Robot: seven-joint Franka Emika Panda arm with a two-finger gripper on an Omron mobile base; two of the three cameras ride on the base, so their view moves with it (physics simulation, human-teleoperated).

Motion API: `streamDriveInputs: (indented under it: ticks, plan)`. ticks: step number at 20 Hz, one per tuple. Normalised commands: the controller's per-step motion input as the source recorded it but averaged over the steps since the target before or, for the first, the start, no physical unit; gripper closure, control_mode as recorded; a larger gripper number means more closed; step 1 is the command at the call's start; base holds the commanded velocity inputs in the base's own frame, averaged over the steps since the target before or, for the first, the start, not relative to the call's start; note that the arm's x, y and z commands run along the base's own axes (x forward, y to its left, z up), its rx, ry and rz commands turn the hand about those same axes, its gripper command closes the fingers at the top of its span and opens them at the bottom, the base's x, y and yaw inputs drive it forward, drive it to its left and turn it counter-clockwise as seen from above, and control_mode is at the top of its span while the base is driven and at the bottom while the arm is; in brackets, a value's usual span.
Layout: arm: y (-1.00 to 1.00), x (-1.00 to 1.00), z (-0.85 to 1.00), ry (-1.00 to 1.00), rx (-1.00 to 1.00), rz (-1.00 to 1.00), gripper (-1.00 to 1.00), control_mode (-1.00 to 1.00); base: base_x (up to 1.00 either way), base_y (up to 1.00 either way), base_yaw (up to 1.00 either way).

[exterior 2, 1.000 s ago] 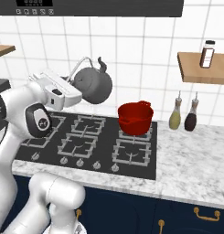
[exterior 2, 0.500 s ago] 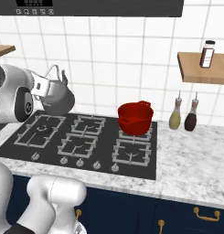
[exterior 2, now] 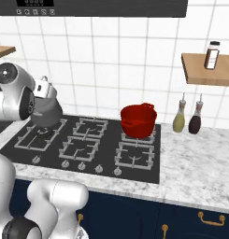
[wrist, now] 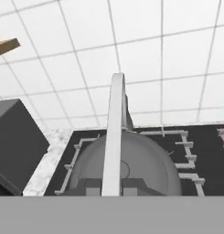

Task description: Pick the kettle from the counter and place it on a stove burner. Then turn the burner on.

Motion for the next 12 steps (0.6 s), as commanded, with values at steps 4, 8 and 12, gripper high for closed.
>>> streamDriveInputs:
  ticks: [4, 8, 12]
  plan:
    - [0.81, 0.72, -0.52, 0.11, 0.00, 0.04, 1.00, -1.00, 0.00, 0.00, 0.00]
    - [0.86, 0.89, -0.33, 0.20, 0.00, 0.00, 1.00, -1.00, 0.00, 0.00, 0.00]
    - [0.68, 0.61, -0.32, 0.19, 0.01, 0.01, 1.00, -1.00, 0.00, 0.00, 0.00]
